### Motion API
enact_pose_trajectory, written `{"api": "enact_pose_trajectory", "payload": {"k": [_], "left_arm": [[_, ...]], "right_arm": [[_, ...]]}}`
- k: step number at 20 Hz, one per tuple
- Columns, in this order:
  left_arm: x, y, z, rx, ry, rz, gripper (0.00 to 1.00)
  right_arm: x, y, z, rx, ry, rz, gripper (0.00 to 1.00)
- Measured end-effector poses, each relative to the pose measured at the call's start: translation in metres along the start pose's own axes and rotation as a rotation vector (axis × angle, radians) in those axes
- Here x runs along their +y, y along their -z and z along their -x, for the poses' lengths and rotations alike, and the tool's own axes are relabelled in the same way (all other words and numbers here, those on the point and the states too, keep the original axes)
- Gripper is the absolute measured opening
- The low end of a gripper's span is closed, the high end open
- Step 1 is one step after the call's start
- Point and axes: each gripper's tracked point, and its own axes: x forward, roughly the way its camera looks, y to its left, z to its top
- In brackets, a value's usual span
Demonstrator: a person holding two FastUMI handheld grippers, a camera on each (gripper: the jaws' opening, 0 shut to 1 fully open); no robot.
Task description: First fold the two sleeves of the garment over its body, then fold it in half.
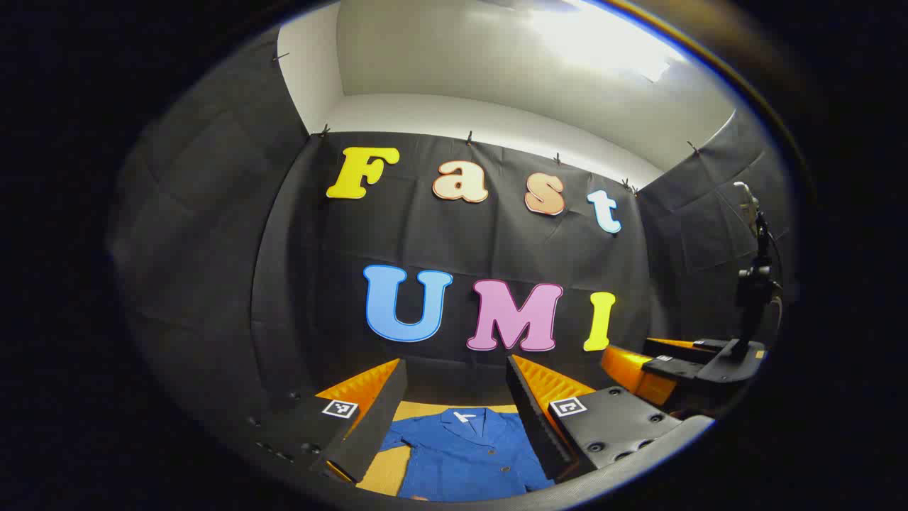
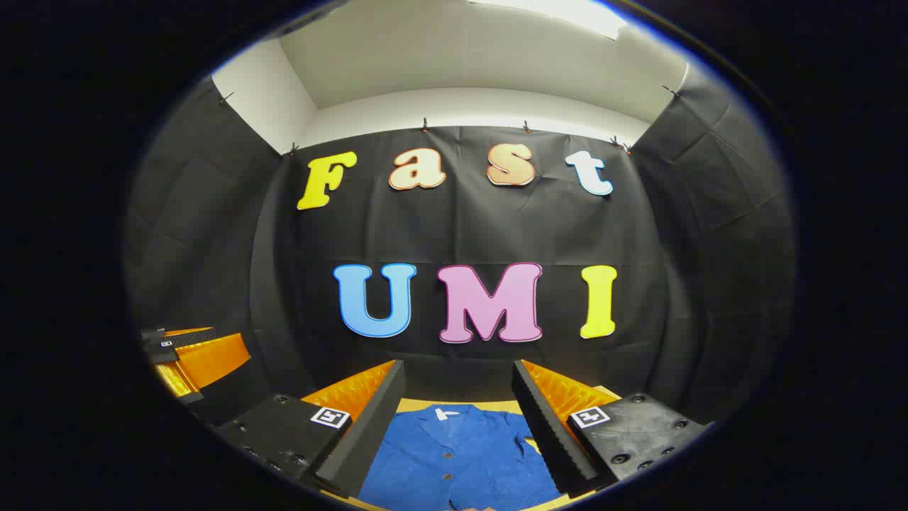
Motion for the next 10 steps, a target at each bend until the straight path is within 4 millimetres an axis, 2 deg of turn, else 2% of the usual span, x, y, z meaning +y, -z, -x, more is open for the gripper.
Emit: {"api": "enact_pose_trajectory", "payload": {"k": [7, 10], "left_arm": [[-0.004, 0.015, -0.027, 0.054, 0.033, -0.011, 0.81], [-0.008, 0.019, -0.032, 0.067, 0.036, -0.017, 0.81]], "right_arm": [[-0.038, 0.019, 0.01, 0.064, 0.087, 0.037, 0.96], [-0.045, 0.019, 0.008, 0.071, 0.093, 0.059, 0.96]]}}
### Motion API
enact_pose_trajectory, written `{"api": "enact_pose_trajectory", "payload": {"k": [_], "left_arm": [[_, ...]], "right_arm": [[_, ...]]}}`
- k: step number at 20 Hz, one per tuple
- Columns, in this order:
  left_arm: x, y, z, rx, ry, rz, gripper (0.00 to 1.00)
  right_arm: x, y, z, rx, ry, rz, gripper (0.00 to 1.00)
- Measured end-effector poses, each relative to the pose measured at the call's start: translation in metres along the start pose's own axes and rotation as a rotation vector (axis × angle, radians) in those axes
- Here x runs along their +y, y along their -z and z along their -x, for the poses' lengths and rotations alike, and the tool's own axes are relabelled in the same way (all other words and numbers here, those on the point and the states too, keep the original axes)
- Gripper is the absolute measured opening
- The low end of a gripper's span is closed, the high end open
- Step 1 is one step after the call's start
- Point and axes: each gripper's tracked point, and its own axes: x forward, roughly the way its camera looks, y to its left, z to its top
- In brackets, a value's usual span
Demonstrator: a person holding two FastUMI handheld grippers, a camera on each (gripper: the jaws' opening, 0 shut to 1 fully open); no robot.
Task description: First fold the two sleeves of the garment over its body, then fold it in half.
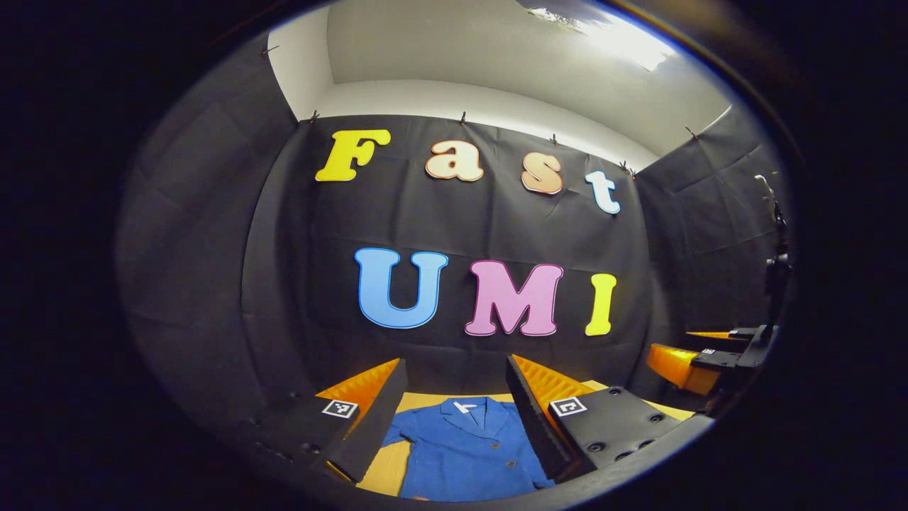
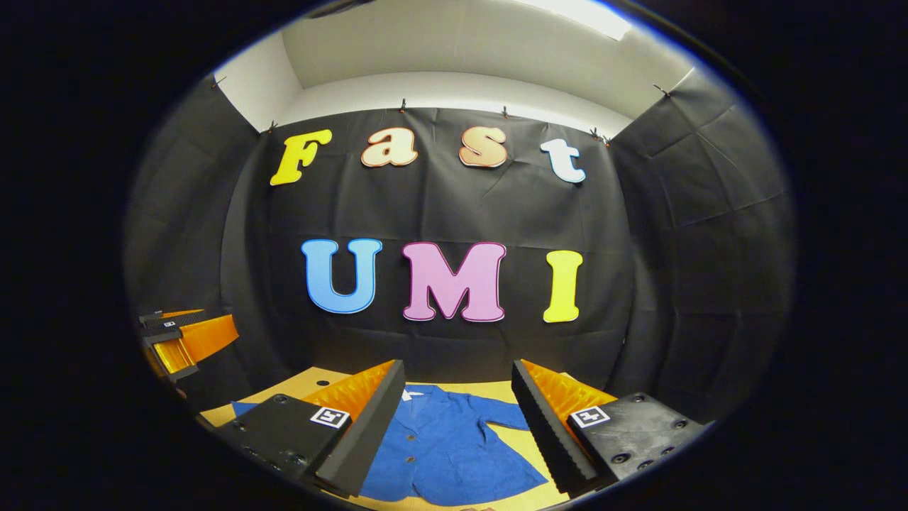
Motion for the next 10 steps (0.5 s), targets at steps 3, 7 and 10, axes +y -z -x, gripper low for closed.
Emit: {"api": "enact_pose_trajectory", "payload": {"k": [3, 7, 10], "left_arm": [[-0.001, 0.0, -0.005, 0.0, -0.017, 0.0, 0.8], [-0.012, 0.011, -0.011, 0.031, -0.016, 0.021, 0.81], [-0.022, 0.015, -0.015, 0.042, -0.034, 0.025, 0.8]], "right_arm": [[-0.002, 0.005, -0.011, 0.017, -0.024, 0.018, 0.96], [-0.003, 0.023, -0.031, 0.064, -0.059, 0.004, 0.97], [-0.006, 0.042, -0.056, 0.106, -0.086, 0.009, 0.97]]}}
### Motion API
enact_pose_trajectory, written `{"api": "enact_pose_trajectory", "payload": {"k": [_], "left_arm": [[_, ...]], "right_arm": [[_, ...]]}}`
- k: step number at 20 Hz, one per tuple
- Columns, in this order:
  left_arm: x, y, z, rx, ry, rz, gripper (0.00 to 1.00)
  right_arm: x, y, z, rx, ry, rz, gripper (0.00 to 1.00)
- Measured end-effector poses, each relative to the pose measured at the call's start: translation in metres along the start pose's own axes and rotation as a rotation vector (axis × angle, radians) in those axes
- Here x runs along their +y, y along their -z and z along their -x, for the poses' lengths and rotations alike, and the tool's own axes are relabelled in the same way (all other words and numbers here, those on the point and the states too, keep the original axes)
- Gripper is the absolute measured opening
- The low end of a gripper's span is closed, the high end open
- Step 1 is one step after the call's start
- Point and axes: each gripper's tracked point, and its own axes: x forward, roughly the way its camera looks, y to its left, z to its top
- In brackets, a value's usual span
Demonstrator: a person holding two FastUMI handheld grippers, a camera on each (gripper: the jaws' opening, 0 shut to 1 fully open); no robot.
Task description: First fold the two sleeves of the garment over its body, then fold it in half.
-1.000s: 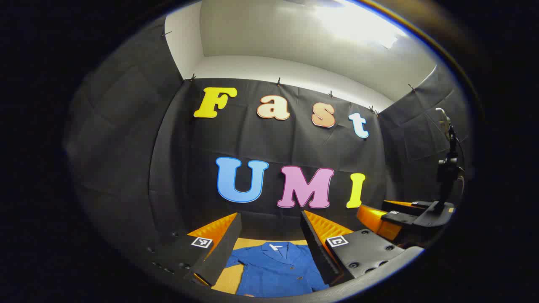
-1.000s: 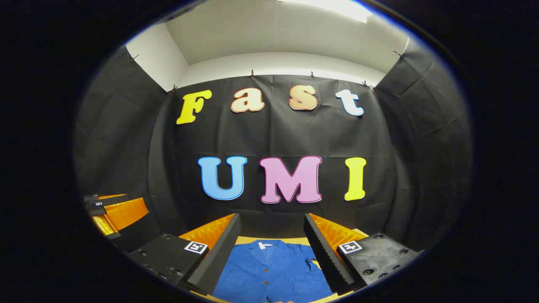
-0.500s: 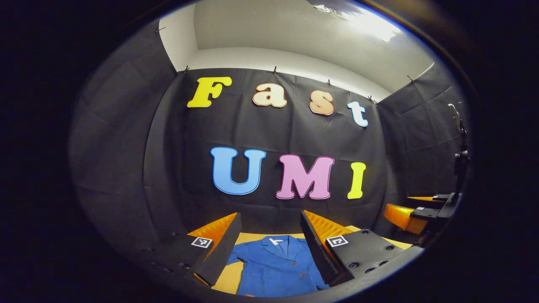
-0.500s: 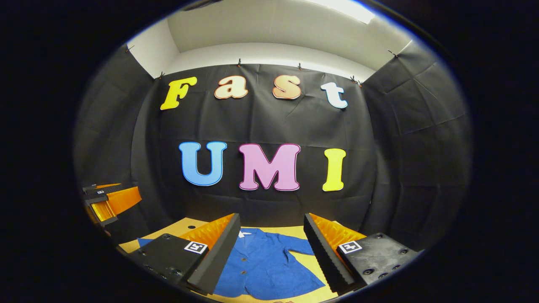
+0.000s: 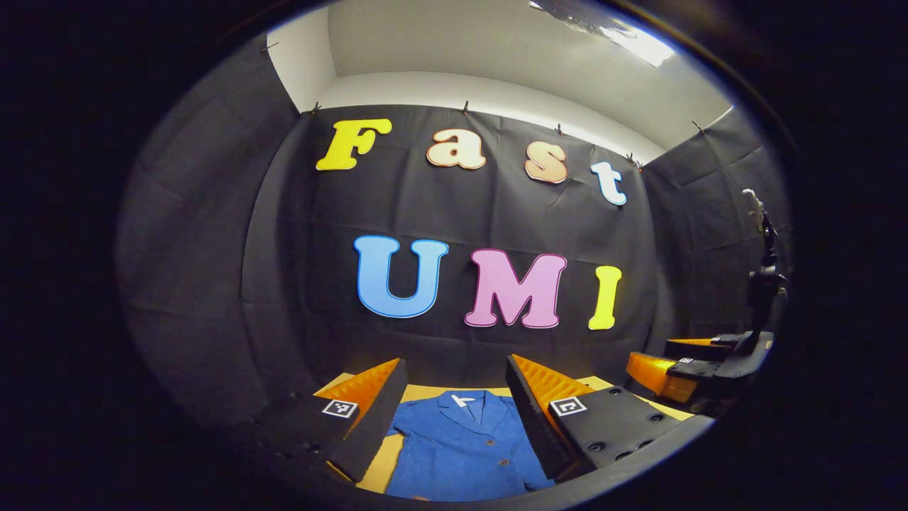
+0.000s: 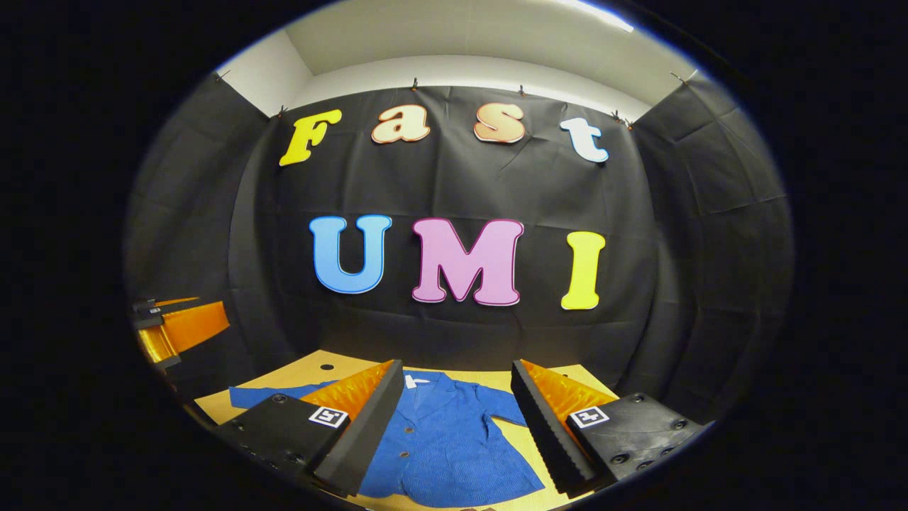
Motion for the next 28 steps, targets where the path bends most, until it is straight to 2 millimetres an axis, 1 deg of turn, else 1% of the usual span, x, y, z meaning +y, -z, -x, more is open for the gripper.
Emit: {"api": "enact_pose_trajectory", "payload": {"k": [2, 5, 8, 9, 11, 12, 14, 15, 17, 18, 19, 20, 21, 23, 25, 26, 27, 28], "left_arm": [[-0.009, 0.007, -0.005, 0.021, 0.001, -0.005, 0.8], [-0.023, 0.01, -0.013, 0.042, 0.004, -0.012, 0.81], [-0.038, 0.013, -0.024, 0.048, -0.007, -0.016, 0.81], [-0.044, 0.013, -0.029, 0.052, -0.01, -0.014, 0.81], [-0.056, 0.016, -0.041, 0.064, -0.015, -0.016, 0.81], [-0.062, 0.017, -0.047, 0.068, -0.019, -0.019, 0.81], [-0.073, 0.018, -0.058, 0.071, -0.03, -0.027, 0.81], [-0.078, 0.018, -0.065, 0.074, -0.039, -0.031, 0.81], [-0.09, 0.022, -0.079, 0.084, -0.058, -0.03, 0.81], [-0.096, 0.026, -0.086, 0.092, -0.067, -0.026, 0.81], [-0.103, 0.029, -0.093, 0.103, -0.074, -0.02, 0.81], [-0.111, 0.033, -0.097, 0.113, -0.079, -0.016, 0.81], [-0.119, 0.037, -0.104, 0.125, -0.082, -0.015, 0.81], [-0.138, 0.049, -0.116, 0.165, -0.072, -0.043, 0.81], [-0.155, 0.058, -0.124, 0.187, -0.063, -0.058, 0.81], [-0.167, 0.064, -0.127, 0.198, -0.049, -0.053, 0.81], [-0.178, 0.067, -0.131, 0.209, -0.035, -0.046, 0.81], [-0.187, 0.07, -0.133, 0.216, -0.024, -0.042, 0.81]], "right_arm": [[-0.008, 0.011, -0.021, 0.025, -0.001, -0.008, 0.97], [-0.028, 0.032, -0.059, 0.078, 0.009, -0.043, 0.97], [-0.064, 0.067, -0.098, 0.16, 0.051, -0.045, 0.97], [-0.074, 0.075, -0.112, 0.177, 0.063, -0.048, 0.96], [-0.098, 0.103, -0.137, 0.233, 0.081, -0.059, 0.97], [-0.115, 0.12, -0.147, 0.27, 0.098, -0.05, 0.97], [-0.148, 0.159, -0.166, 0.343, 0.135, -0.02, 0.97], [-0.164, 0.177, -0.171, 0.389, 0.154, -0.021, 0.97], [-0.204, 0.212, -0.177, 0.466, 0.201, -0.037, 0.98], [-0.227, 0.228, -0.181, 0.492, 0.234, -0.044, 0.98], [-0.254, 0.244, -0.183, 0.53, 0.28, -0.036, 0.98], [-0.283, 0.261, -0.181, 0.584, 0.332, -0.017, 0.97], [-0.306, 0.28, -0.174, 0.645, 0.368, -0.008, 0.97], [-0.35, 0.304, -0.165, 0.718, 0.43, -0.005, 0.99], [-0.388, 0.319, -0.154, 0.769, 0.491, -0.03, 0.99], [-0.403, 0.329, -0.15, 0.798, 0.516, -0.052, 0.99], [-0.414, 0.34, -0.142, 0.832, 0.53, -0.077, 0.99], [-0.421, 0.352, -0.136, 0.868, 0.537, -0.107, 0.99]]}}
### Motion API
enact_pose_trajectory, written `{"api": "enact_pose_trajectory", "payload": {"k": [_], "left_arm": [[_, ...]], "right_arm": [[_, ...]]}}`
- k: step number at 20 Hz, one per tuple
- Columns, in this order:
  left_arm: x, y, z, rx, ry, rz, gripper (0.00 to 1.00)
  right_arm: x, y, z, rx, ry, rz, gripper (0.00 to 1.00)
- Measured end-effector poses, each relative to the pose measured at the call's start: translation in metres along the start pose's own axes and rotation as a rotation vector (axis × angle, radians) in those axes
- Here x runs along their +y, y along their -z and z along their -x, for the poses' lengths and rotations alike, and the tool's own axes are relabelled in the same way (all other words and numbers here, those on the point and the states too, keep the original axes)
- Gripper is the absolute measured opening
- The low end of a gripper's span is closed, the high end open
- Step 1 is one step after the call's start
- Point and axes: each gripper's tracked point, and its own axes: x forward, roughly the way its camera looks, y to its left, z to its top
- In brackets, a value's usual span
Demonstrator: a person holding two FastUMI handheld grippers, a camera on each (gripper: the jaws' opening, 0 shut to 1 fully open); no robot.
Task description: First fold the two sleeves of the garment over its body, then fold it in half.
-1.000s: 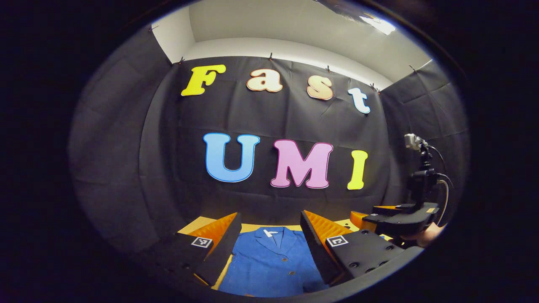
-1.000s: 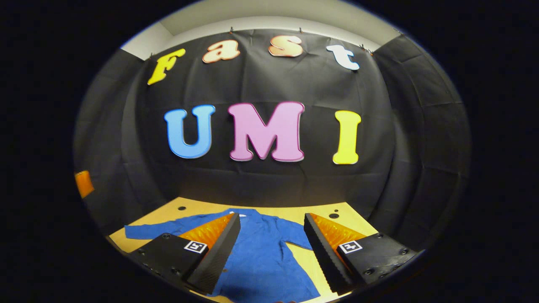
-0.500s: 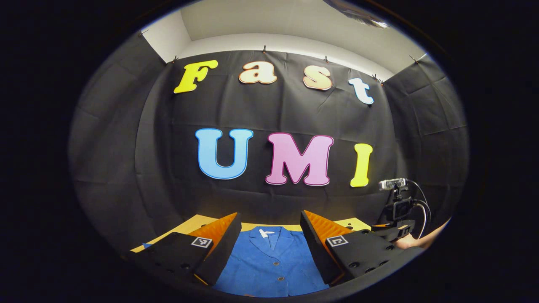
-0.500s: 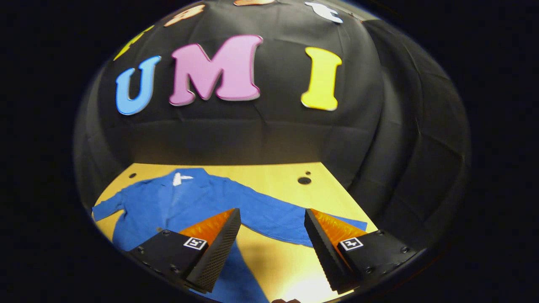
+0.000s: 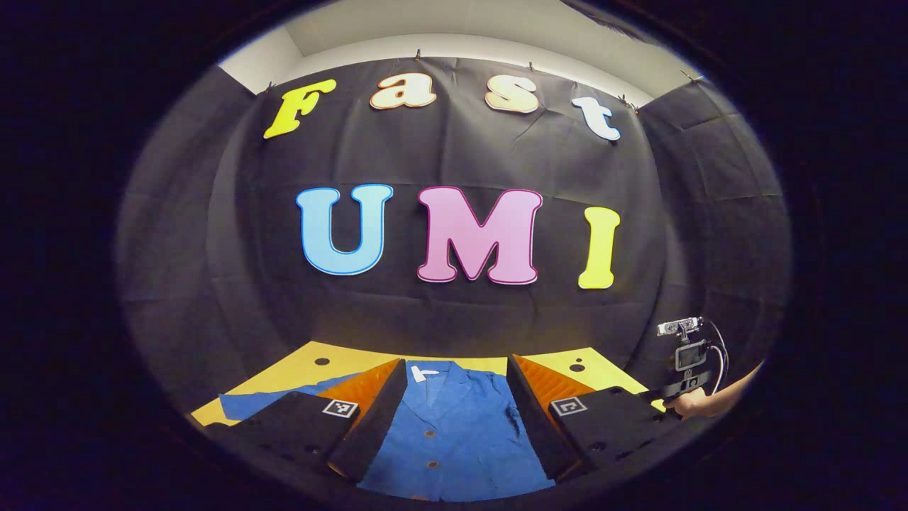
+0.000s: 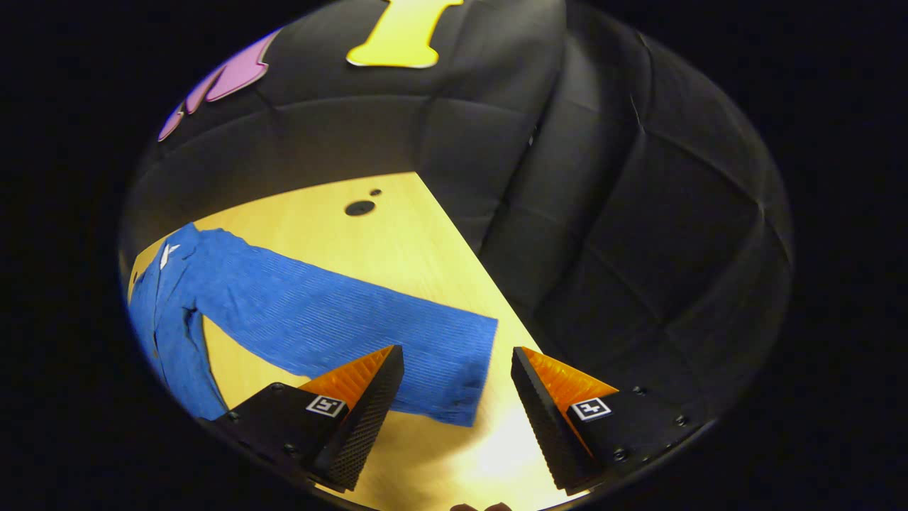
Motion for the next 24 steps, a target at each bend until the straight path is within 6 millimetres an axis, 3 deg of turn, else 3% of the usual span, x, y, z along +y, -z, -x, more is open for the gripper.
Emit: {"api": "enact_pose_trajectory", "payload": {"k": [4, 7, 8, 9, 13, 14, 16, 19, 22, 24], "left_arm": [[-0.024, -0.003, -0.004, -0.003, 0.022, -0.021, 0.81], [-0.03, -0.005, 0.0, -0.003, 0.042, -0.042, 0.81], [-0.029, -0.004, 0.001, -0.002, 0.042, -0.046, 0.81], [-0.028, -0.002, 0.001, 0.007, 0.046, -0.045, 0.81], [-0.018, 0.001, 0.005, 0.025, 0.056, -0.028, 0.81], [-0.014, 0.002, 0.009, 0.023, 0.055, -0.029, 0.81], [-0.003, 0.006, 0.014, 0.031, 0.048, -0.031, 0.81], [0.02, 0.011, 0.023, 0.042, 0.027, -0.019, 0.81], [0.044, 0.022, 0.029, 0.057, 0.005, 0.006, 0.81], [0.066, 0.027, 0.036, 0.067, -0.026, 0.01, 0.81]], "right_arm": [[-0.006, 0.033, -0.016, 0.15, -0.043, -0.099, 0.99], [-0.001, 0.029, -0.019, 0.147, -0.071, -0.12, 0.95], [0.003, 0.029, -0.019, 0.152, -0.083, -0.114, 0.82], [0.01, 0.028, -0.021, 0.151, -0.102, -0.105, 0.85], [0.028, 0.024, -0.018, 0.154, -0.149, -0.113, 0.11], [0.034, 0.024, -0.016, 0.162, -0.182, -0.132, 0.05], [0.046, 0.01, -0.011, 0.142, -0.214, -0.131, 0.05], [0.07, -0.038, 0.017, 0.008, -0.265, -0.088, 0.05], [0.126, -0.07, 0.054, -0.054, -0.361, -0.013, 0.04], [0.176, -0.082, 0.076, -0.075, -0.435, 0.032, 0.05]]}}
